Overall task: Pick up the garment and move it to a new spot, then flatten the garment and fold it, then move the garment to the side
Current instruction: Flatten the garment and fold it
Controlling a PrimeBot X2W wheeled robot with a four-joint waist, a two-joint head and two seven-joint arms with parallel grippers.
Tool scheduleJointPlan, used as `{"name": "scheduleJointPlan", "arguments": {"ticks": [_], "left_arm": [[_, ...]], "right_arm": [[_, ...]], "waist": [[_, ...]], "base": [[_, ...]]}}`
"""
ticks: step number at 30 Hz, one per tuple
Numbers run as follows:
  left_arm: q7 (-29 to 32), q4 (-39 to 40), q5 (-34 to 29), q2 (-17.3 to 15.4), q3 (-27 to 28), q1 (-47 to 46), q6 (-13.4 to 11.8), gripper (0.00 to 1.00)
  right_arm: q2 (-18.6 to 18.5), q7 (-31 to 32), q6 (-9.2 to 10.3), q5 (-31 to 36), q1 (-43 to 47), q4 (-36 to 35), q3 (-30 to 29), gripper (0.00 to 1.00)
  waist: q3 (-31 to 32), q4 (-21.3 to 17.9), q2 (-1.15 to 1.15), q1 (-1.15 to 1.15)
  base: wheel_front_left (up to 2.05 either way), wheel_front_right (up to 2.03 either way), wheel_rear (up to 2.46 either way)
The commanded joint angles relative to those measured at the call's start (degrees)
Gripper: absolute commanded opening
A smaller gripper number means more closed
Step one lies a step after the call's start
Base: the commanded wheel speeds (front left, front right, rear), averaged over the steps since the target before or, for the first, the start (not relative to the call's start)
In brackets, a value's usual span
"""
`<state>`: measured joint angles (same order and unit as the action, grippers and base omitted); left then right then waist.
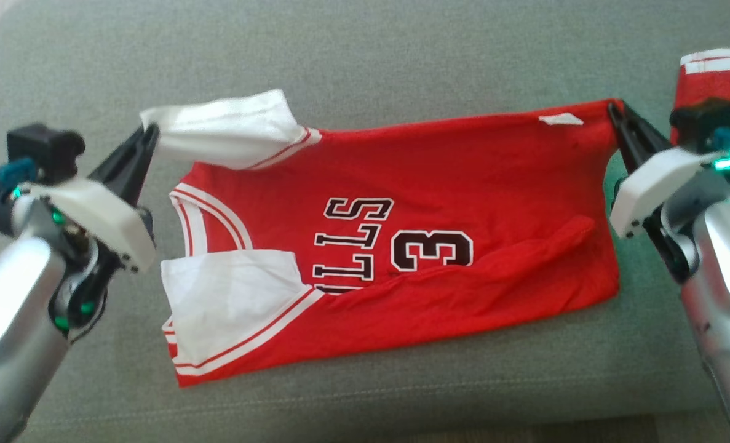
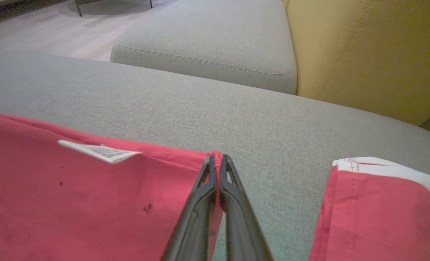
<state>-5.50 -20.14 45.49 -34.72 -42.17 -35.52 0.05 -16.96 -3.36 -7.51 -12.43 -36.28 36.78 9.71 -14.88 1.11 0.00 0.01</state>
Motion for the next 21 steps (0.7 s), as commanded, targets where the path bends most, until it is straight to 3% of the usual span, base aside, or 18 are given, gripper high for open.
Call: {"name": "scheduleJointPlan", "arguments": {"ticks": [1,8,21], "left_arm": [[-0.4,1.8,0.3,-3.5,3.0,-1.2,-0.6,0.00],[-0.1,5.9,0.8,-6.0,2.6,4.2,-2.5,0.00],[3.4,14.5,-1.0,-11.6,-2.1,13.0,-3.6,0.00]], "right_arm": [[-0.7,0.2,0.02,-0.8,1.1,-2.9,0.8,0.00],[-3.0,3.9,0.02,-3.6,8.2,-11.2,-1.3,0.00],[-5.3,12.4,0.02,-6.6,18.9,-21.8,-3.9,0.00]], "waist": [[0.5,0.1,0.00,-0.01],[2.1,0.4,0.00,-0.01],[4.0,1.2,0.00,-0.01]], "base": [[0.00,0.00,0.00],[0.00,0.00,0.00],[0.00,0.00,0.00]]}}
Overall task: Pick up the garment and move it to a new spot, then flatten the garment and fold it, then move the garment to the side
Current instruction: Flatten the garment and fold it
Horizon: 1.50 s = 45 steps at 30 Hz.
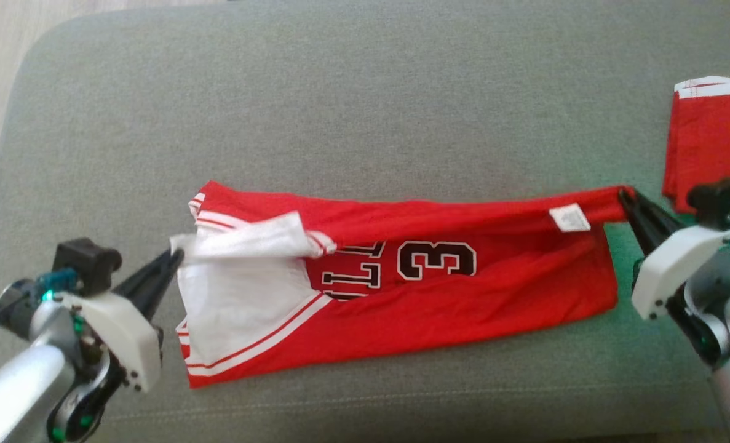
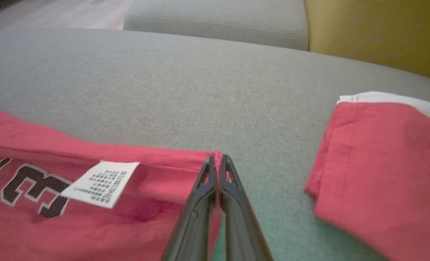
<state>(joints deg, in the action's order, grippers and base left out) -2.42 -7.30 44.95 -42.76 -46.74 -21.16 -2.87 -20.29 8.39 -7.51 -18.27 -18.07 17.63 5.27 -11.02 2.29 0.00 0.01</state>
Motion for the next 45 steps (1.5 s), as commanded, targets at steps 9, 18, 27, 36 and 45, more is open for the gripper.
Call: {"name": "scheduleJointPlan", "arguments": {"ticks": [9,18,27,36,45], "left_arm": [[3.1,4.5,-1.7,-5.2,-1.2,2.7,-0.9,0.00],[6.5,4.6,-1.4,-5.6,-3.6,3.5,0.1,1.00],[0.8,5.5,0.7,-4.9,2.0,1.8,-3.2,1.00],[-12.2,7.9,6.2,3.0,16.6,2.3,-10.1,1.00],[-12.6,12.6,-2.2,17.9,34.6,10.8,-8.3,1.00]], "right_arm": [[-4.1,5.6,0.02,-2.6,5.7,-6.9,-0.1,0.00],[-2.9,11.6,0.02,-3.4,8.2,-9.9,-3.3,1.00],[2.0,8.5,0.02,0.1,6.4,-14.5,-9.6,1.00],[12.7,-4.7,0.02,3.5,4.0,-20.9,-10.6,1.00],[16.8,-12.2,0.02,6.2,7.3,-22.3,-8.7,1.00]], "waist": [[1.0,0.0,0.00,-0.01],[0.8,-0.1,0.00,-0.01],[1.3,0.2,0.00,-0.01],[3.6,1.0,0.00,-0.01],[4.9,1.2,0.00,-0.01]], "base": [[0.00,0.00,0.00],[0.00,0.00,0.00],[0.00,0.00,0.00],[0.00,0.00,0.00],[0.00,0.00,0.00]]}}
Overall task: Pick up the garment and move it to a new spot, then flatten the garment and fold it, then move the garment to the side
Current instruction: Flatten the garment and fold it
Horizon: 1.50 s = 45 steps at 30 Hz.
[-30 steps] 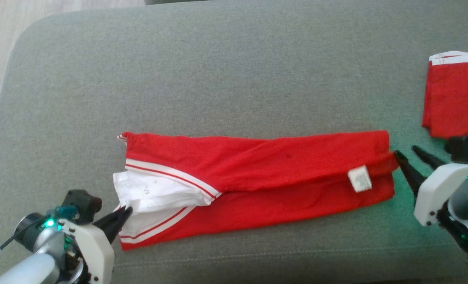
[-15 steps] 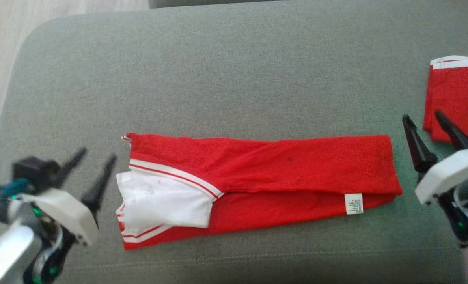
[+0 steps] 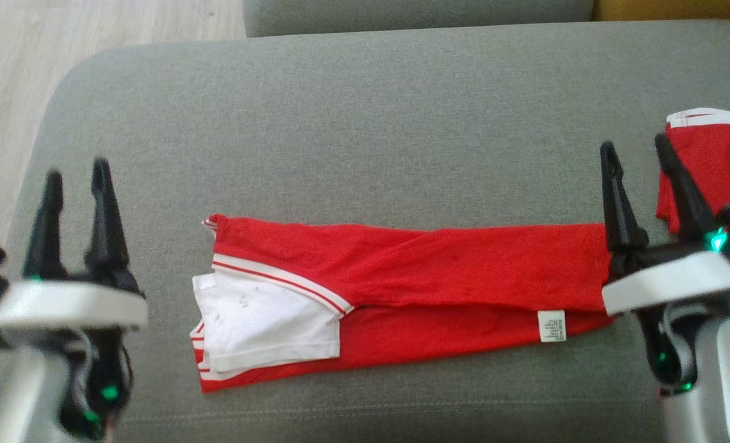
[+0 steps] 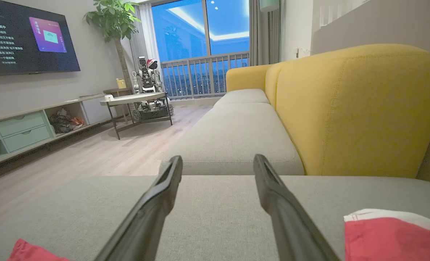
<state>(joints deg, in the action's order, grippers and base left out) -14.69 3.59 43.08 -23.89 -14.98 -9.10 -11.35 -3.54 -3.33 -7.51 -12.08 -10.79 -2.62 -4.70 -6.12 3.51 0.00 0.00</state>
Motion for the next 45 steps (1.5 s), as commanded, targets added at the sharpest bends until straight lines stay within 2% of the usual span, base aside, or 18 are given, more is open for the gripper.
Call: {"name": "scheduleJointPlan", "arguments": {"ticks": [1,8,12,15,21,29,42,45], "left_arm": [[-0.3,1.5,-1.8,1.0,4.4,0.1,1.1,1.00],[-0.3,-3.4,-11.6,12.2,11.0,6.3,7.3,1.00],[-0.3,-5.3,-16.0,15.7,13.6,7.0,11.3,1.00],[-0.3,-6.3,-18.4,17.2,15.4,6.7,13.8,1.00],[-0.3,-7.8,-21.7,19.0,17.9,5.7,16.3,1.00],[-0.3,-10.1,-24.0,20.1,18.5,4.8,18.0,1.00],[-0.3,-10.8,-24.9,20.5,18.9,3.3,18.7,1.00],[-0.3,-10.9,-25.2,20.5,19.4,3.0,18.8,1.00]], "right_arm": [[0.3,-1.3,0.02,0.0,0.6,-1.7,1.3,1.00],[0.6,-6.1,0.02,-2.4,3.2,3.4,2.6,1.00],[0.6,-7.3,0.02,-2.4,3.6,5.3,3.5,1.00],[0.7,-7.8,0.02,-2.5,3.5,6.1,3.6,1.00],[0.7,-7.3,0.02,-2.3,3.6,9.5,1.4,1.00],[0.7,-5.1,0.02,-8.1,2.0,21.2,-2.4,1.00],[0.7,-4.7,0.02,-9.5,-5.5,38.4,-1.9,1.00],[0.7,-3.2,0.02,-11.2,-6.3,41.3,0.8,1.00]], "waist": [[0.1,-0.1,0.00,0.00],[0.5,-0.6,0.00,0.00],[0.3,-0.8,0.00,0.00],[0.1,-0.8,0.00,0.00],[-0.5,-0.8,0.00,0.00],[-2.1,-0.5,0.00,0.00],[-3.9,-0.3,0.00,0.00],[-3.8,-0.3,0.00,0.00]], "base": [[0.00,0.00,0.00],[0.00,0.00,0.00],[0.00,0.00,0.00],[0.00,0.00,0.00],[0.00,0.00,0.00],[0.00,0.00,0.00],[0.00,0.00,0.00],[0.00,0.00,0.00]]}}
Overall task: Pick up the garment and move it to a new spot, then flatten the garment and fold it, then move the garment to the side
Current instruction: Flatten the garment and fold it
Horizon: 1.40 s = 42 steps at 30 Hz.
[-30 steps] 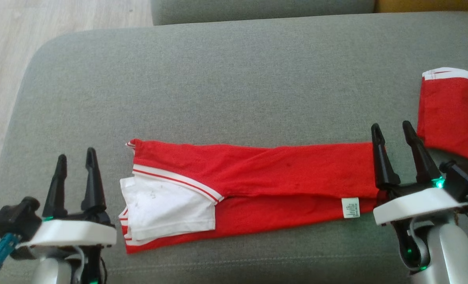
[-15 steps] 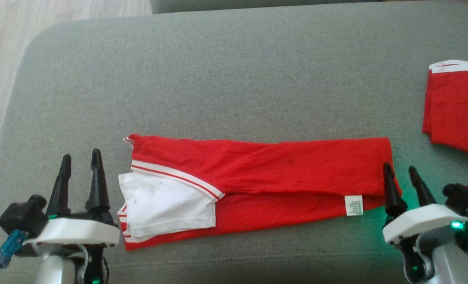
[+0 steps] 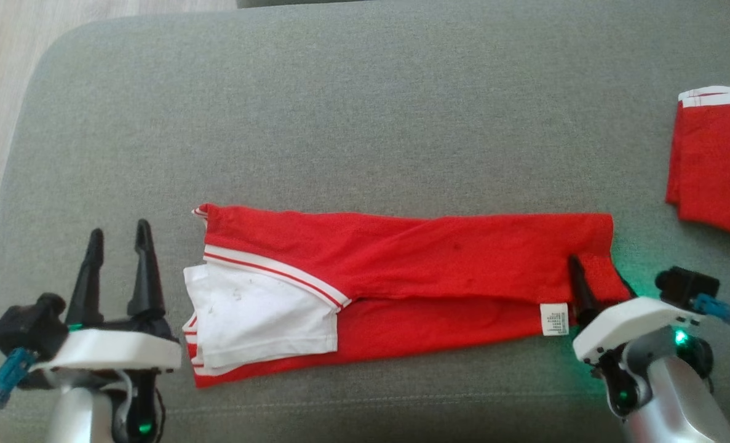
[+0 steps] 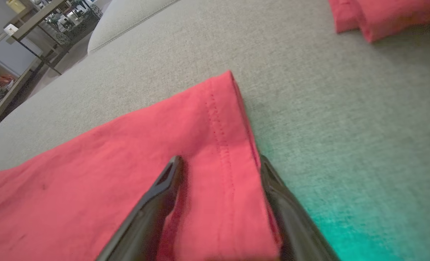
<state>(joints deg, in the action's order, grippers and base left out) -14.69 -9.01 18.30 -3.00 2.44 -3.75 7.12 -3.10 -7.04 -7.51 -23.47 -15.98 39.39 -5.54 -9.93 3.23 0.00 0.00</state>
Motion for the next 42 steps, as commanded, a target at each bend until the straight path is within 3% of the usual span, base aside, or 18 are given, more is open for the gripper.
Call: {"name": "scheduleJointPlan", "arguments": {"ticks": [1,3,8,15,24,27,31,42], "left_arm": [[-0.3,1.9,-0.5,-0.4,2.6,-2.6,0.3,1.00],[-0.3,2.0,-0.7,-0.4,3.1,-2.7,0.3,1.00],[-0.3,2.1,-1.1,-0.4,3.9,-2.5,0.3,1.00],[-0.3,2.1,-1.2,-0.2,3.7,-1.7,0.4,1.00],[-0.3,2.3,-1.3,-0.1,3.6,-0.7,0.4,1.00],[-0.3,2.4,-1.1,0.0,3.8,-0.4,0.4,1.00],[-0.3,2.2,-0.2,0.0,4.0,-0.5,0.4,1.00],[-0.3,1.4,-0.7,0.1,4.5,0.0,0.4,1.00]], "right_arm": [[0.2,1.1,0.02,-0.5,-1.3,0.7,3.1,0.95],[0.2,1.5,0.02,-1.3,-1.5,1.7,4.3,0.00],[0.2,0.1,0.02,2.3,-2.2,3.2,3.6,0.00],[0.2,-1.2,0.02,9.7,-3.5,1.9,-4.0,0.00],[0.2,3.9,0.02,21.6,-3.4,-7.5,-15.1,0.00],[0.2,6.2,0.02,23.7,-3.0,-10.9,-16.3,0.00],[0.2,10.5,0.02,20.9,-1.9,-13.7,-13.5,0.00],[0.2,22.0,0.02,3.7,3.1,-26.9,-0.9,0.00]], "waist": [[0.2,-0.1,0.00,0.00],[0.5,-0.1,0.00,0.00],[1.0,-0.5,0.00,0.00],[2.0,-0.6,0.00,0.00],[3.6,-0.8,0.00,0.00],[4.0,-0.9,0.00,0.00],[4.1,-1.1,0.00,0.00],[6.1,-2.3,0.00,0.00]], "base": [[0.00,0.00,0.00],[0.00,0.00,0.00],[0.00,0.00,0.00],[0.00,0.00,0.00],[0.00,0.00,0.00],[0.00,0.00,0.00],[0.00,0.00,0.00],[0.00,0.00,0.00]]}}
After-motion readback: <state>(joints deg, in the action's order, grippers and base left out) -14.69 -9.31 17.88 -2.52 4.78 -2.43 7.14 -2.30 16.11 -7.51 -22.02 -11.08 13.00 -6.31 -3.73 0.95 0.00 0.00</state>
